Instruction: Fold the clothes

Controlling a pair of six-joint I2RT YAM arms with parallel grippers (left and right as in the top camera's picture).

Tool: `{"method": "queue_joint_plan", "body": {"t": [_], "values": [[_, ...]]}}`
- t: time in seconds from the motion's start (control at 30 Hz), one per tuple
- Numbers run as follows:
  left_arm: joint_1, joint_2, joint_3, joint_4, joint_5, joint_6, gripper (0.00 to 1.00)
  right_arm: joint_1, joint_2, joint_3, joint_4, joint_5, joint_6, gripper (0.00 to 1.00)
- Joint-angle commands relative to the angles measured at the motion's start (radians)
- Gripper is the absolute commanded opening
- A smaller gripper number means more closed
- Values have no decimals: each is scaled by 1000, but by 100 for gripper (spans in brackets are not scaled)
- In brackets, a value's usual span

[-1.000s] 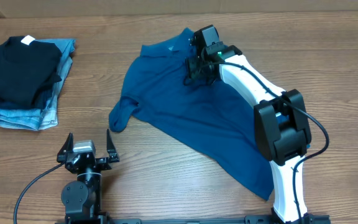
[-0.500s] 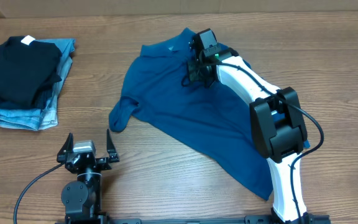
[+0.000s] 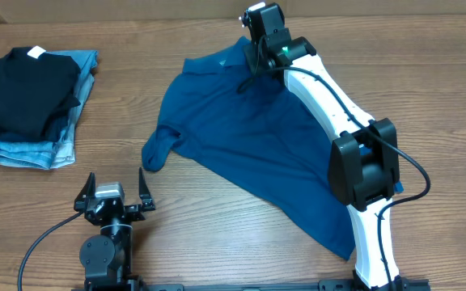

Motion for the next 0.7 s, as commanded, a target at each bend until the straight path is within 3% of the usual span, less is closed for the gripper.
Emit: {"method": "queue_joint_plan", "body": {"t": [0.0, 0.2, 0.4, 0.67], "values": [[-6, -9, -4, 4, -10, -10, 100, -22, -5, 28, 58, 114, -112, 4], [-6, -9, -4, 4, -10, -10, 100, -96, -3, 28, 175, 96, -111, 4], [-6, -9, -4, 4, -10, -10, 100, -179, 18, 28, 369, -124, -104, 4], [-6, -9, -4, 4, -10, -10, 100, -197, 166, 28, 581, -165, -105, 4]]}}
